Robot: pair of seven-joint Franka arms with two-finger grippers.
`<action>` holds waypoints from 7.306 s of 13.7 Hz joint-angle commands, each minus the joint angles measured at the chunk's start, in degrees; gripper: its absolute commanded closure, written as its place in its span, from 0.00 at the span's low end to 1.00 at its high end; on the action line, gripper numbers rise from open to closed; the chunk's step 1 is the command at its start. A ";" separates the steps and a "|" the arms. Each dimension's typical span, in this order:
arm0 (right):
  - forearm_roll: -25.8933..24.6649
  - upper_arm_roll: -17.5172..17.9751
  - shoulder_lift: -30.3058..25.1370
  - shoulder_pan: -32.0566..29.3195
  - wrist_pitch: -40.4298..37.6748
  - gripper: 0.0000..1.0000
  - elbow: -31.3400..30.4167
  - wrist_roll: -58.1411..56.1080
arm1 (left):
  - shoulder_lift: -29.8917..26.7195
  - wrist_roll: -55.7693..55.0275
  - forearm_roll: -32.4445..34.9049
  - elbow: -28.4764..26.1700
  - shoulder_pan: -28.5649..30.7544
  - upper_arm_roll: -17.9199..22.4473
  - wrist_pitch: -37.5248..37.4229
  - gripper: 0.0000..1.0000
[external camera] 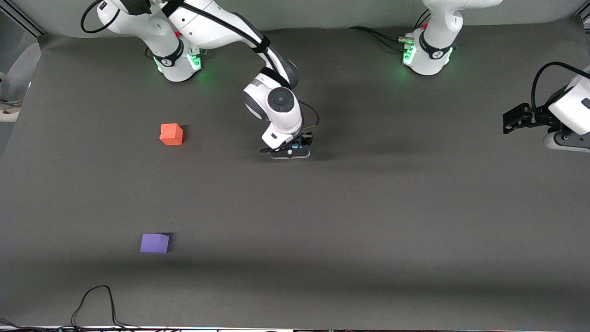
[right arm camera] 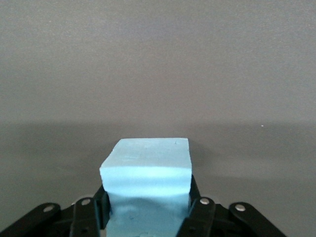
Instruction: Place blue block between orange and purple blocks
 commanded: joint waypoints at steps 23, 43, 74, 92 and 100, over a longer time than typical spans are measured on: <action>3.29 -44.04 -26.63 0.27 -27.01 0.70 -4.85 -47.06 | -0.48 -2.35 -1.16 -1.04 0.06 -0.18 0.30 0.00; 28.70 -44.42 -5.63 -0.17 0.43 0.69 -18.67 -67.05 | 0.14 -4.55 -0.99 -1.22 -0.12 -0.18 3.11 0.00; 21.06 -53.55 -23.64 -1.31 -22.66 0.00 -4.38 -65.92 | 0.75 -6.83 -1.69 -1.13 -0.03 -0.18 1.71 0.00; -1.36 -3.92 -39.64 -43.22 -42.38 0.00 3.49 -44.81 | 0.75 -6.83 -1.69 -1.13 -0.03 -0.27 1.62 0.00; -1.45 -2.05 -39.20 -41.83 -41.76 0.00 3.48 -44.11 | 0.75 -6.83 -1.69 -1.13 -0.03 -0.27 1.62 0.00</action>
